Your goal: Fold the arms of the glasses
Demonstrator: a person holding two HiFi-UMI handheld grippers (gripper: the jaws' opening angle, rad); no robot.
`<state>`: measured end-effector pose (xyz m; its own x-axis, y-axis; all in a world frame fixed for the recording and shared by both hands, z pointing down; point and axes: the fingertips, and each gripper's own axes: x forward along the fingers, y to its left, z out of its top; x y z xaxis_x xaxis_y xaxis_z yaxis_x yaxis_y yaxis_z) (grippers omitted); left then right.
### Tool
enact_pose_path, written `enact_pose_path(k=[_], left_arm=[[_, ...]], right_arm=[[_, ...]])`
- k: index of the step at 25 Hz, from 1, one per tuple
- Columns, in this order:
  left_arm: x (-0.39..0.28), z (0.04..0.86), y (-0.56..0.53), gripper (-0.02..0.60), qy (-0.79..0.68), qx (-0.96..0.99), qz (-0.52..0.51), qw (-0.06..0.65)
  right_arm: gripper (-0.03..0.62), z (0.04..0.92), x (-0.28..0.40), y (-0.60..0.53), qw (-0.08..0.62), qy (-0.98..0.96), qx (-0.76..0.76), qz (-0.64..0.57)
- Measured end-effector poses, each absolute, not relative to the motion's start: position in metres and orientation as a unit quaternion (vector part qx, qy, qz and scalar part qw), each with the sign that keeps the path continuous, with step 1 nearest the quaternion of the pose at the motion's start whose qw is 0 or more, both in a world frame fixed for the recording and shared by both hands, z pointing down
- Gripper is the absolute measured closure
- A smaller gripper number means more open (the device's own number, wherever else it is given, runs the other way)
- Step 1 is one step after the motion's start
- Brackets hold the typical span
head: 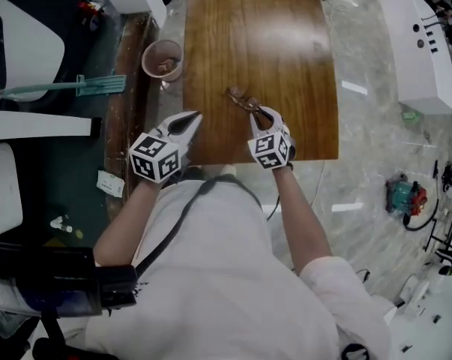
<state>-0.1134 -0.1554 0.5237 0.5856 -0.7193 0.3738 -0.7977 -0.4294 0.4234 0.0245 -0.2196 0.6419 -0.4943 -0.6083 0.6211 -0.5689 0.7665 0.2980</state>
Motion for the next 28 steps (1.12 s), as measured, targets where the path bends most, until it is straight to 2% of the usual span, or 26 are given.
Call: enact_pose_path(k=[2, 6, 11, 18, 28], left_arm=[[-0.103, 0.517, -0.16, 0.575, -0.434, 0.854, 0.069, 0.277], [-0.081, 0.504, -0.165, 0.575, -0.405, 0.872, 0.063, 0.268], [-0.057, 0.491, -0.169, 0.575, -0.371, 0.89, 0.062, 0.258], [-0.035, 0.479, -0.167, 0.575, -0.339, 0.906, 0.064, 0.245], [-0.035, 0.476, -0.17, 0.576, -0.337, 0.907, 0.063, 0.244]], right_arm=[[0.542, 0.623, 0.034, -0.21, 0.328, -0.868, 0.373, 0.014], [0.582, 0.578, 0.049, -0.19, 0.205, -0.876, 0.421, 0.116], [0.585, 0.531, 0.062, -0.172, 0.116, -0.868, 0.458, 0.152], [0.586, 0.499, 0.074, -0.155, 0.08, -0.864, 0.474, 0.151], [0.586, 0.495, 0.069, -0.157, 0.087, -0.868, 0.466, 0.147]])
